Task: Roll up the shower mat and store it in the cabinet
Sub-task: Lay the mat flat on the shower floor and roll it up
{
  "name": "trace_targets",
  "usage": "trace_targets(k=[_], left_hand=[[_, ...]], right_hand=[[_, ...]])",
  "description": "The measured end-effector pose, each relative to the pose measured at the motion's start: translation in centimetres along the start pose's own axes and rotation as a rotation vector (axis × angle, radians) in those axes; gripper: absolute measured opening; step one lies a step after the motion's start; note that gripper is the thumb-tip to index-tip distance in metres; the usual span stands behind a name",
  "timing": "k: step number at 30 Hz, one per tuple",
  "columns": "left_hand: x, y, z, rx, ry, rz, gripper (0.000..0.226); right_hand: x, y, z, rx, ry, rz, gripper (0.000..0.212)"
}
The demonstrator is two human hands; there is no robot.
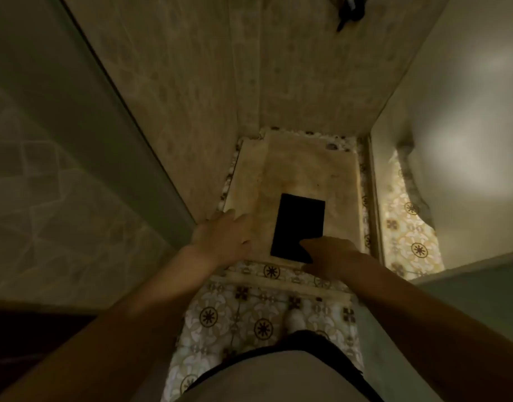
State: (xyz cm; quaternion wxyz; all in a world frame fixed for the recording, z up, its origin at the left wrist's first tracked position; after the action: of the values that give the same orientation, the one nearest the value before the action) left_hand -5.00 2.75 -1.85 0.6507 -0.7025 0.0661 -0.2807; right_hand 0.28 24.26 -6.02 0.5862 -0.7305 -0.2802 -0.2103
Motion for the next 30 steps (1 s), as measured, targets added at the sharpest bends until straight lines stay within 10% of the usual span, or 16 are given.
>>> trace_targets(k=[30], left_hand=[[-28.9, -7.7, -0.6, 0.015, -0.230, 0.070, 0.073]], right_hand=[[-17.2, -18.8, 14.7, 0.045, -0.066, 0.022, 0.062]])
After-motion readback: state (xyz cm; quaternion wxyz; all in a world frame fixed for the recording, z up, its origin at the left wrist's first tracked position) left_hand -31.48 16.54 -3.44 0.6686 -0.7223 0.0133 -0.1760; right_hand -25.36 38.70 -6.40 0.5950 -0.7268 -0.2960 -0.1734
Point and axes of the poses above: each hand's wrist, its own x-axis away from the middle knuckle, its own y-axis out of the palm, z = x × y, the point moved 6 cm from there along -x, towards the middle knuckle, and after that the axes turned 10 degrees about -x, right-handed, at the moved point
